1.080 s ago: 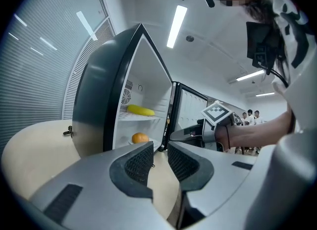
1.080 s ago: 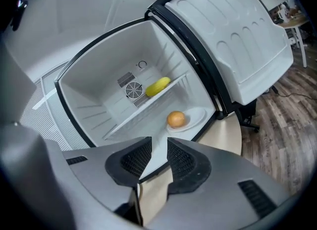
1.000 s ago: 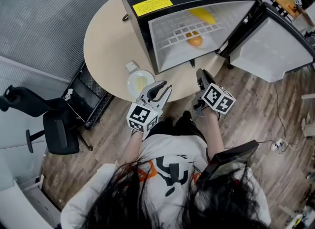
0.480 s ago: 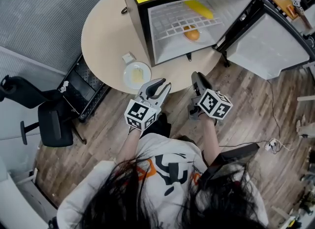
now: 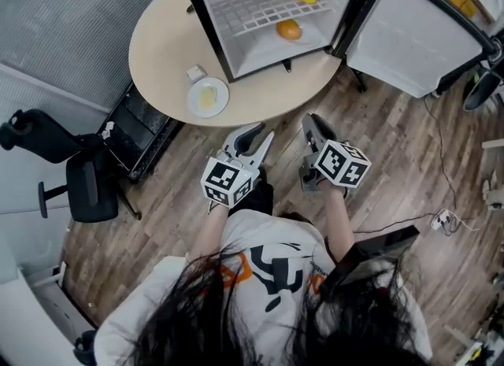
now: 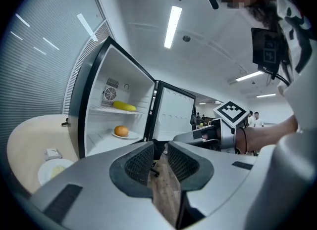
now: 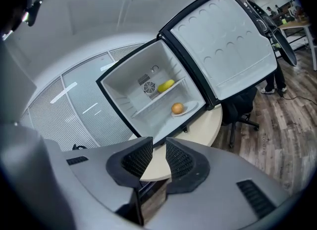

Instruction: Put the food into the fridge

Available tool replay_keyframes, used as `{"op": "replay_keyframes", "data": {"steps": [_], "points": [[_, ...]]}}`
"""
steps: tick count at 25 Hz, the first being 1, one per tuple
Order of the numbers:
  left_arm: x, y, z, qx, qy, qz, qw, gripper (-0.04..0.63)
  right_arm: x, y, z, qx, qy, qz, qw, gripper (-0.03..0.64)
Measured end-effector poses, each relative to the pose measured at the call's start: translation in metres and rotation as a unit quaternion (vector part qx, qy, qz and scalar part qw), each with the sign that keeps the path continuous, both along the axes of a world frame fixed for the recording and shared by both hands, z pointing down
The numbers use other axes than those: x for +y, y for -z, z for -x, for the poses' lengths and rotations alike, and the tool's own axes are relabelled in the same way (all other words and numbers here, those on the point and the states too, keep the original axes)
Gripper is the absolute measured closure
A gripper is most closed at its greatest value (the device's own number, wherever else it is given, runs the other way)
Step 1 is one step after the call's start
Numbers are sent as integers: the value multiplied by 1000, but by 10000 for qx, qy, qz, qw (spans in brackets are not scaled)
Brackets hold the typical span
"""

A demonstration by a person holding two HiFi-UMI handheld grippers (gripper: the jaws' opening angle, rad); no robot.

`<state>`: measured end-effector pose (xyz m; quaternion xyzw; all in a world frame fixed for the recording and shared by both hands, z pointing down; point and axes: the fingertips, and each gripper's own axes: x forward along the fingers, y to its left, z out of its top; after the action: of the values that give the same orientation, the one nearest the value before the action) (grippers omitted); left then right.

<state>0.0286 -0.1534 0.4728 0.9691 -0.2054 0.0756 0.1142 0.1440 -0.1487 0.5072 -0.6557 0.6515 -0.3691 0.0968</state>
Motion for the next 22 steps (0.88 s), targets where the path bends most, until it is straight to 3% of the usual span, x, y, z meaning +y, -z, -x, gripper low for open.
{"op": "replay_keyframes", "data": {"steps": [9, 22], "points": [[105, -3, -5, -129, 78, -36, 9999, 497, 88, 1, 15, 32, 507, -39, 9987, 525], [182, 1, 9, -161, 202, -221, 9994, 497, 165, 5, 45, 138, 959, -187, 9951, 529]]}}
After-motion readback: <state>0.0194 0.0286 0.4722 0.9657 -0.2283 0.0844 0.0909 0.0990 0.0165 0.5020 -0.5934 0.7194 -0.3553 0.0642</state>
